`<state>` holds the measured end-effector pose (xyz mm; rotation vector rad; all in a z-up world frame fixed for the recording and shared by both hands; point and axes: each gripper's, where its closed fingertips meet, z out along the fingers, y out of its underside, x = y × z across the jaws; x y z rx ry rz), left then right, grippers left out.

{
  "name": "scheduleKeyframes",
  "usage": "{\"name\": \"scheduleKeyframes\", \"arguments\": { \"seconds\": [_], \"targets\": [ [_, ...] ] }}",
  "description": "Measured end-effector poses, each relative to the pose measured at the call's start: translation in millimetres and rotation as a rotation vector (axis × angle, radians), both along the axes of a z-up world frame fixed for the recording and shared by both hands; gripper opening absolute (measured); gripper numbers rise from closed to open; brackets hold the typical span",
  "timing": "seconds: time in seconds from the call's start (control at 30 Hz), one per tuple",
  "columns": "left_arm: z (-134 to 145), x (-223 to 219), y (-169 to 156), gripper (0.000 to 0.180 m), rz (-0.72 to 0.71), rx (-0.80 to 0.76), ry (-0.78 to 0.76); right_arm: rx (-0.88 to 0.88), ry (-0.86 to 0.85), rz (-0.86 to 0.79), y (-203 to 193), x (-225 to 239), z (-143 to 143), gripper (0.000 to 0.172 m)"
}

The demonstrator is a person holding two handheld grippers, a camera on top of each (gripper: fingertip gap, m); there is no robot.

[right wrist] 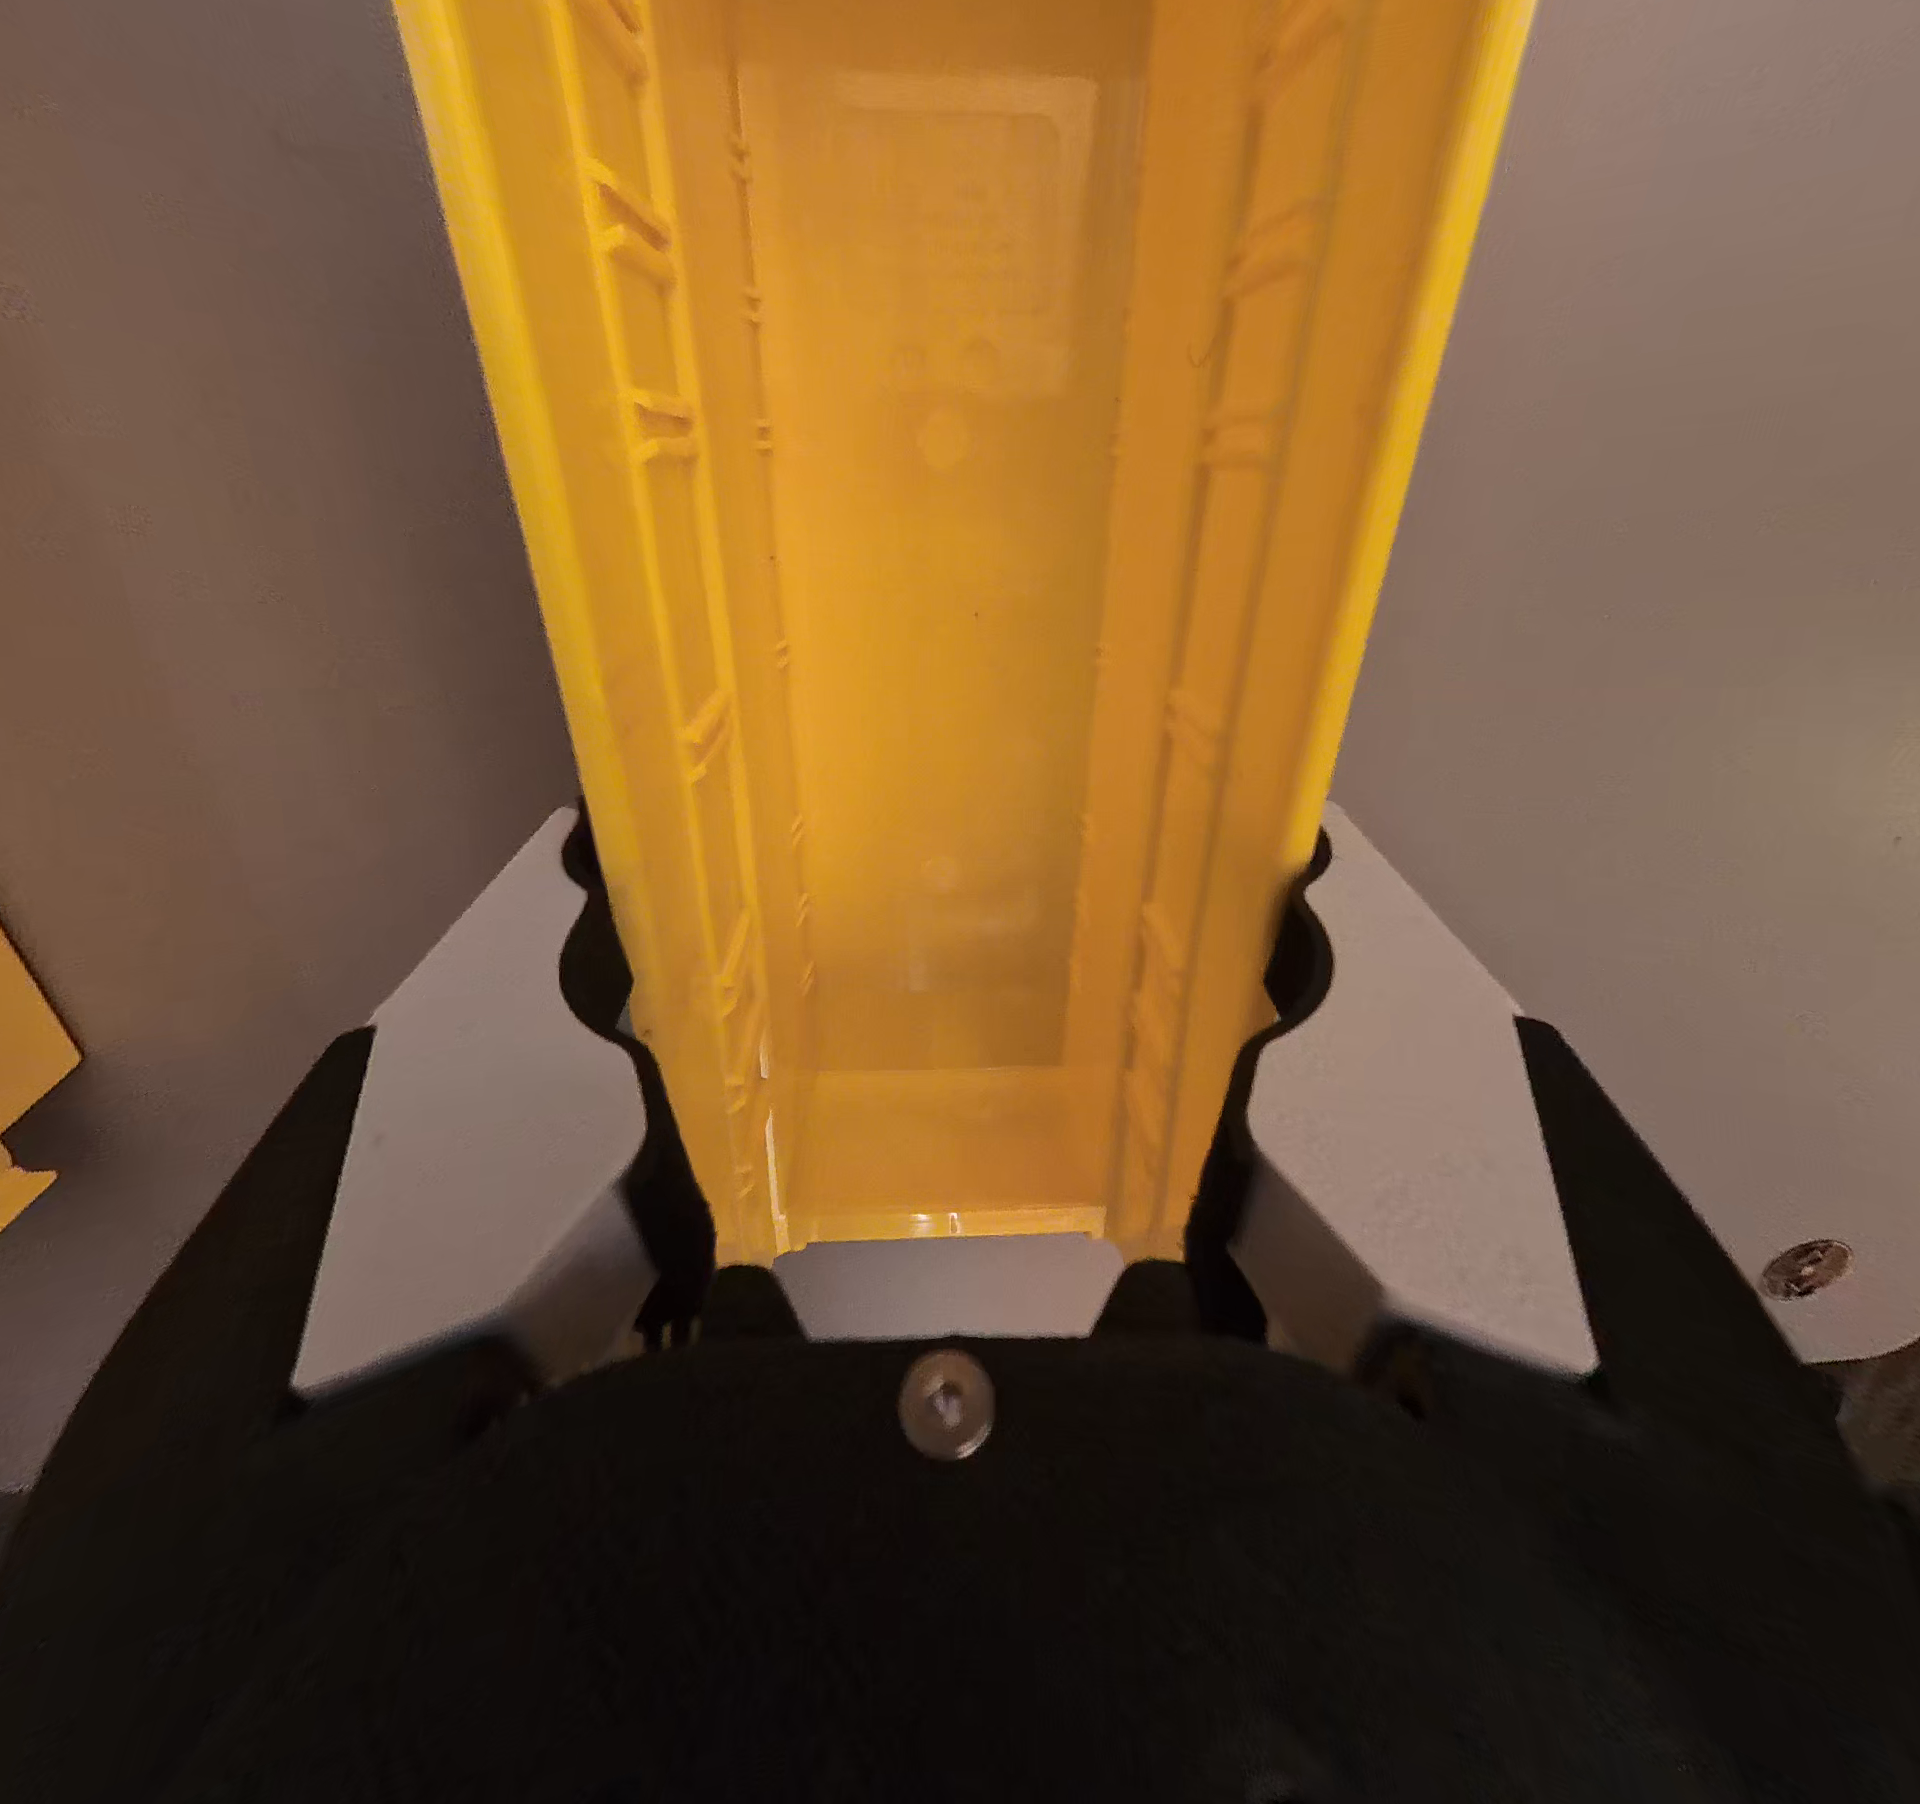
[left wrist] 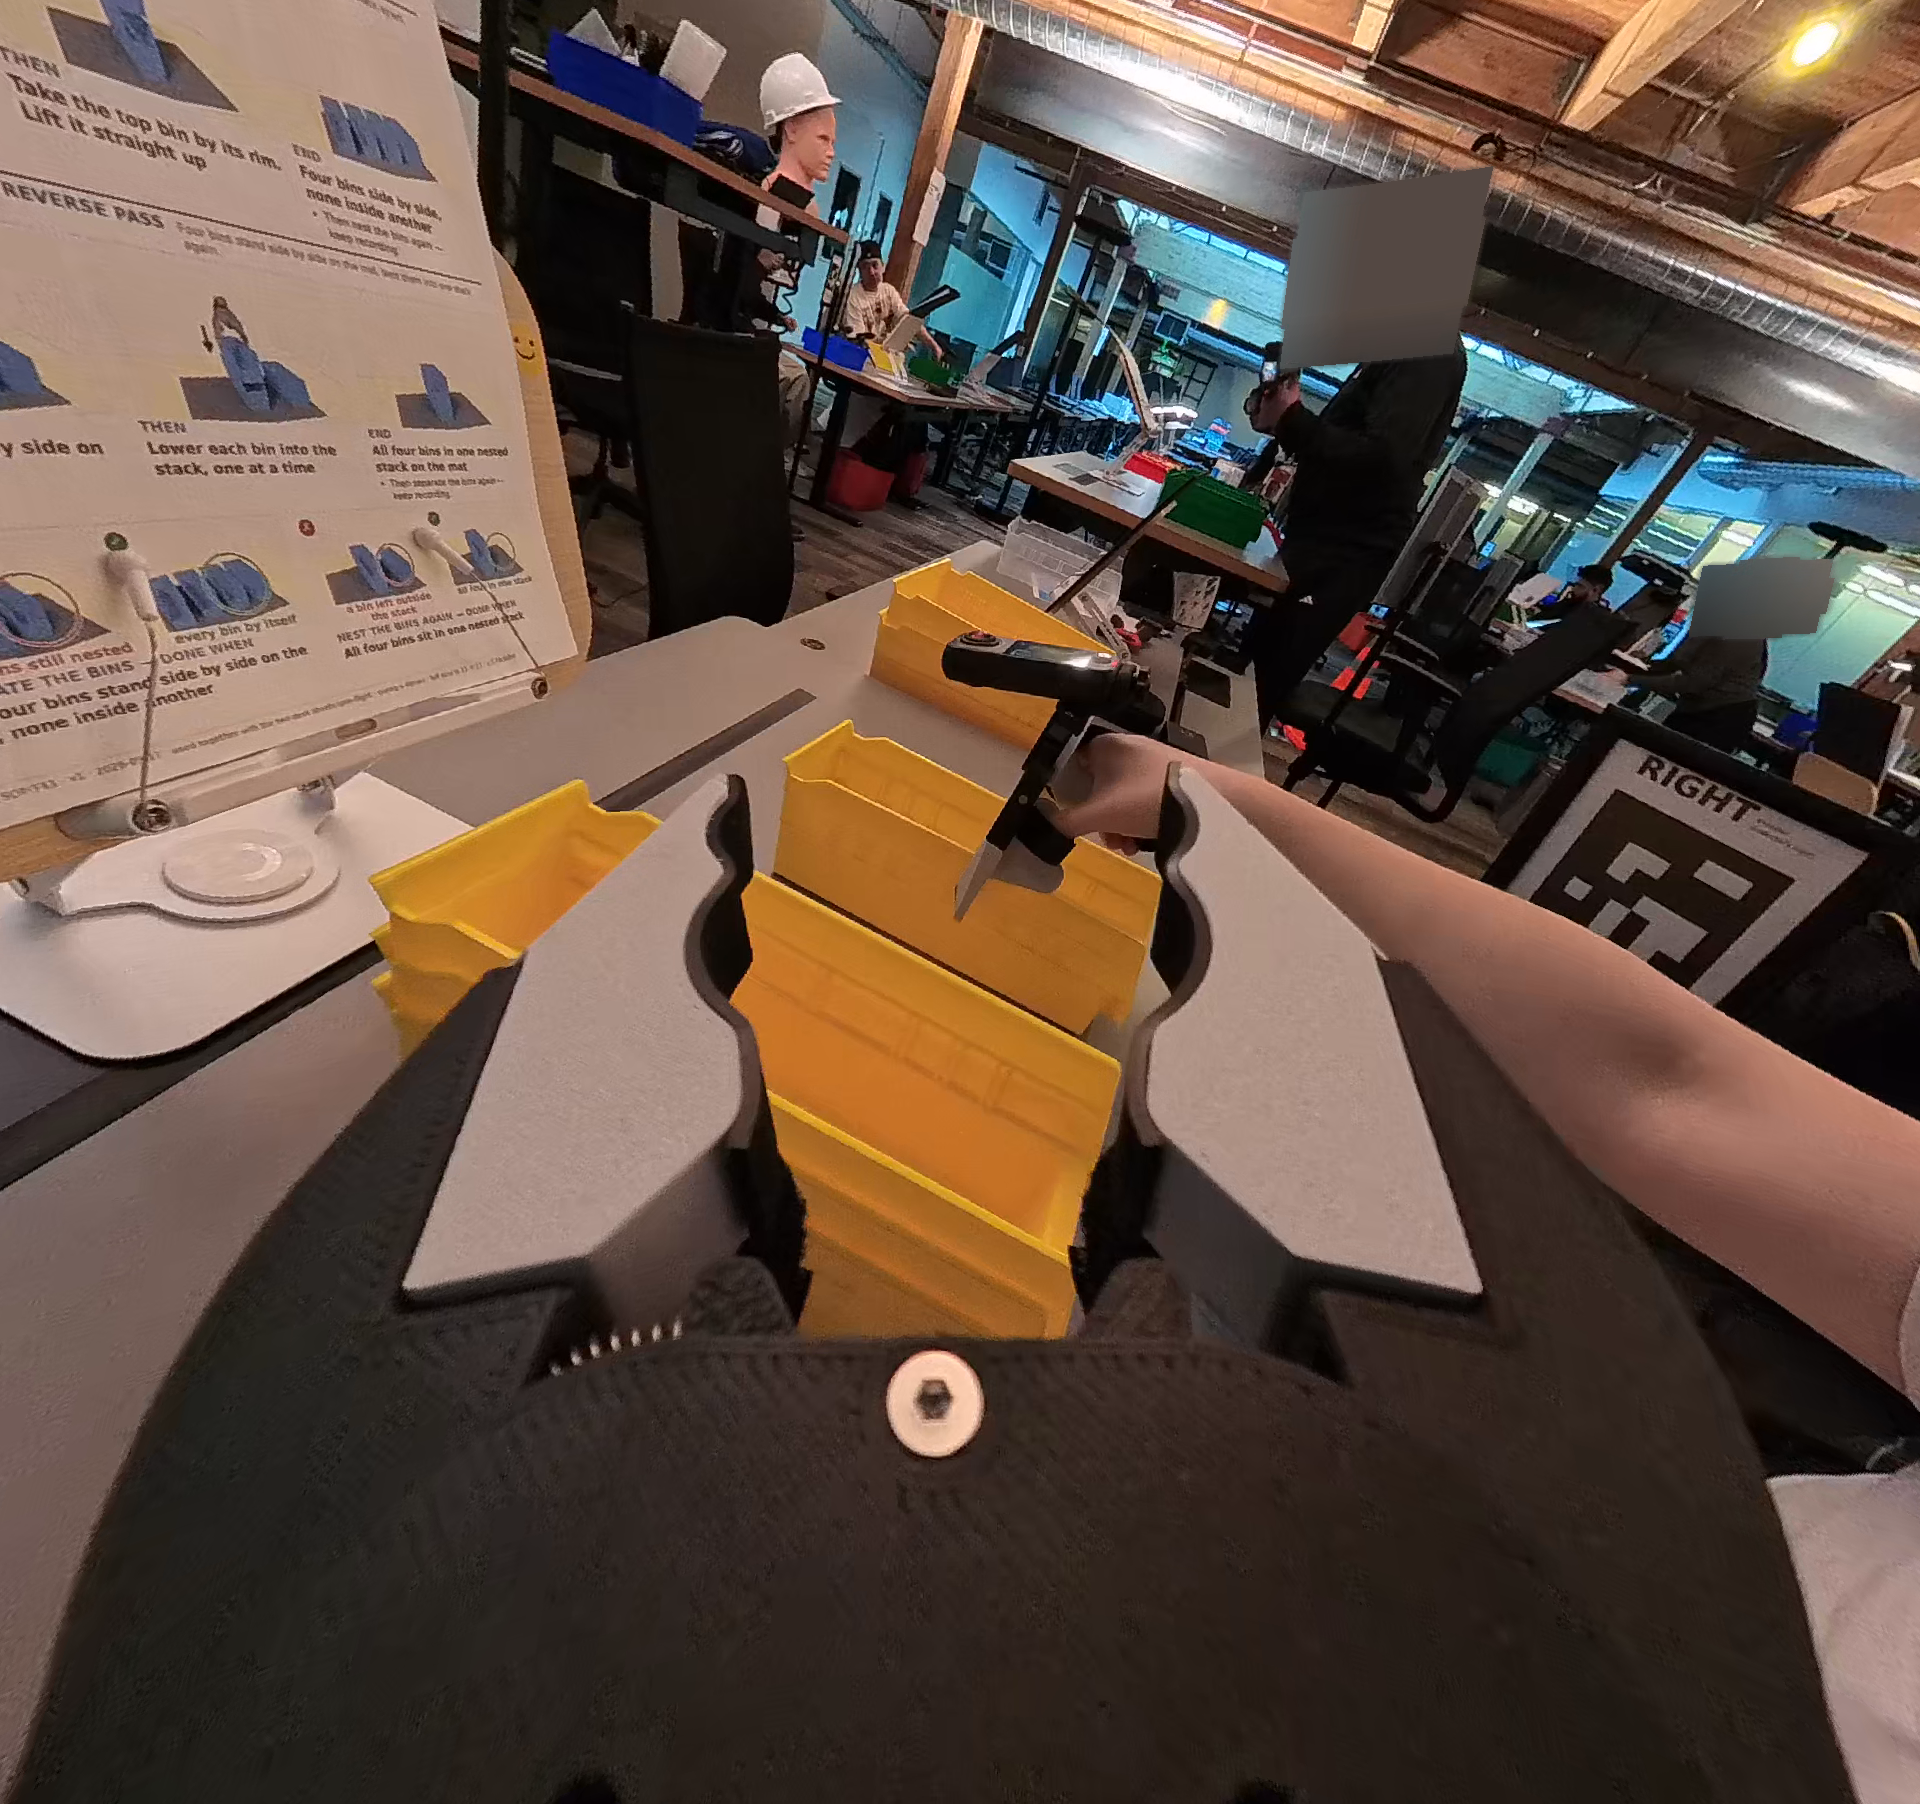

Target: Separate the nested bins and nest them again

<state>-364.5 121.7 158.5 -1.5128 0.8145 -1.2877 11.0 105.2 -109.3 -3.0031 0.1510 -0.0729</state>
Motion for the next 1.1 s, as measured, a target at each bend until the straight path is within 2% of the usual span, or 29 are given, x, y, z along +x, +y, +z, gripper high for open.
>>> {"name": "scheduleKeyframes", "arguments": {
  "seconds": [0.2, 0.47, 0.7, 0.87, 1.1],
  "targets": [
    [1, -1, -1, 0.078, -0.003, 0.002, -0.004, 0.020, 0.038, -0.006, -1, -5, 4, 0.116],
    [3, -5, 0, 0.078, 0.005, 0.000, -0.015, 0.043, 0.062, -0.013, 0, -9, 18, 0.113],
    [1, -3, 0, 0.078, 0.000, -0.005, -0.007, -0.108, 0.138, -0.008, -25, -22, 11, 0.118],
    [0, -1, -1, 0.078, -0.004, -0.001, 0.000, -0.111, 0.110, 0.015, -26, -20, 3, 0.128],
    [-2, 1, 0, 0.078, -0.007, -0.009, 0.006, -0.098, 0.091, 0.045, -25, -20, 4, 0.120]
  ]
}}
